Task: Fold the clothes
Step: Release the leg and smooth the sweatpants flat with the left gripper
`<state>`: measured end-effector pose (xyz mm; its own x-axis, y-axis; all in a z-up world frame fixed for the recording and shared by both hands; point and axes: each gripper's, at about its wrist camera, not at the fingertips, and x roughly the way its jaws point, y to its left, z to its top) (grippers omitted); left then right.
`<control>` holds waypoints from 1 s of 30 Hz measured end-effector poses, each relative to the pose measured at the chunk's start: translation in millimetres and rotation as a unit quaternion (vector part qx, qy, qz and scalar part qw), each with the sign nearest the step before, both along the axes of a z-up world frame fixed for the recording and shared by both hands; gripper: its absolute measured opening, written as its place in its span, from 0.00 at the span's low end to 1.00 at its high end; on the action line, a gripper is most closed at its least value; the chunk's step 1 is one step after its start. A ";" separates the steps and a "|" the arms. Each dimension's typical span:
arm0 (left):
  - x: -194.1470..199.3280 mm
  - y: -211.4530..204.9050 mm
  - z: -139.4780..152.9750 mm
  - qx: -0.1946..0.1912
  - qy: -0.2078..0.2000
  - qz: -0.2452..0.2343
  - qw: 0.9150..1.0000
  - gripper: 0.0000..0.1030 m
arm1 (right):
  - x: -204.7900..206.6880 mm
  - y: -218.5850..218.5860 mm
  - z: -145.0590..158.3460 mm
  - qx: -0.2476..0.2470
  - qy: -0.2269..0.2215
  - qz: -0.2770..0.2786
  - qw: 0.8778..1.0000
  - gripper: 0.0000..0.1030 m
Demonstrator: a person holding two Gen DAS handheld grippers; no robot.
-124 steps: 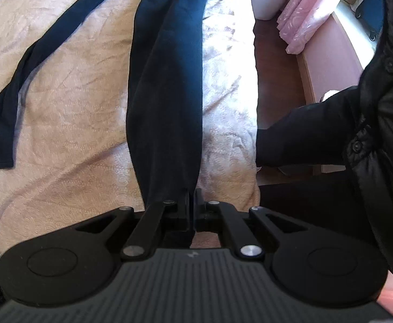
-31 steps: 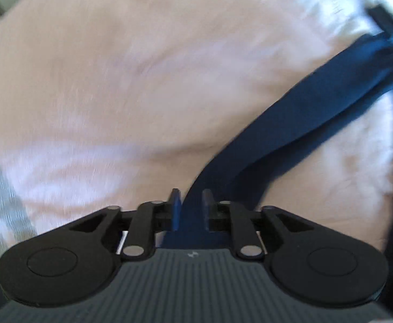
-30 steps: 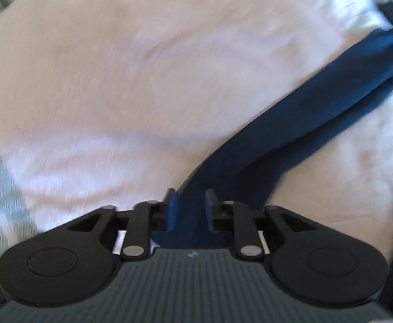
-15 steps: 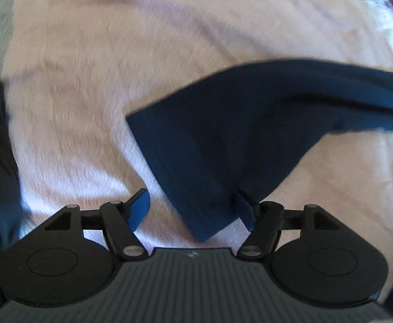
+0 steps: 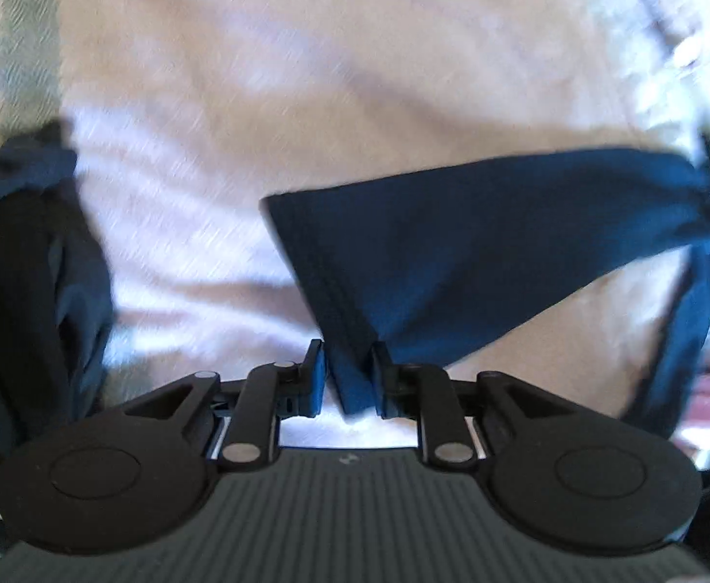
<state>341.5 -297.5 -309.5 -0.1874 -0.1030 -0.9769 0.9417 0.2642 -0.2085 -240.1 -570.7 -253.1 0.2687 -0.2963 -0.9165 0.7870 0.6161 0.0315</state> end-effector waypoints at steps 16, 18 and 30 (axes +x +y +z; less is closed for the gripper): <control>-116.6 -80.5 10.3 -0.090 -0.122 -0.102 0.983 0.47 | -123.2 -73.0 39.7 -0.049 0.026 -0.077 0.995 0.54; -149.1 -102.4 10.5 -0.107 -0.109 -0.123 0.981 0.48 | -142.3 -93.1 41.6 -0.051 0.021 -0.078 0.995 0.54; -354.1 -223.9 -20.2 -0.179 -0.065 -0.261 0.946 0.51 | -234.1 -227.8 -40.9 0.039 -0.015 0.008 0.999 0.53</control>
<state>-12.5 -521.4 -329.7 -0.1854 -0.3577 -0.9152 0.9483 -0.3094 -0.0712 -474.2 -798.5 -294.0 0.3014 -0.2200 -0.9278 0.7750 0.6233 0.1040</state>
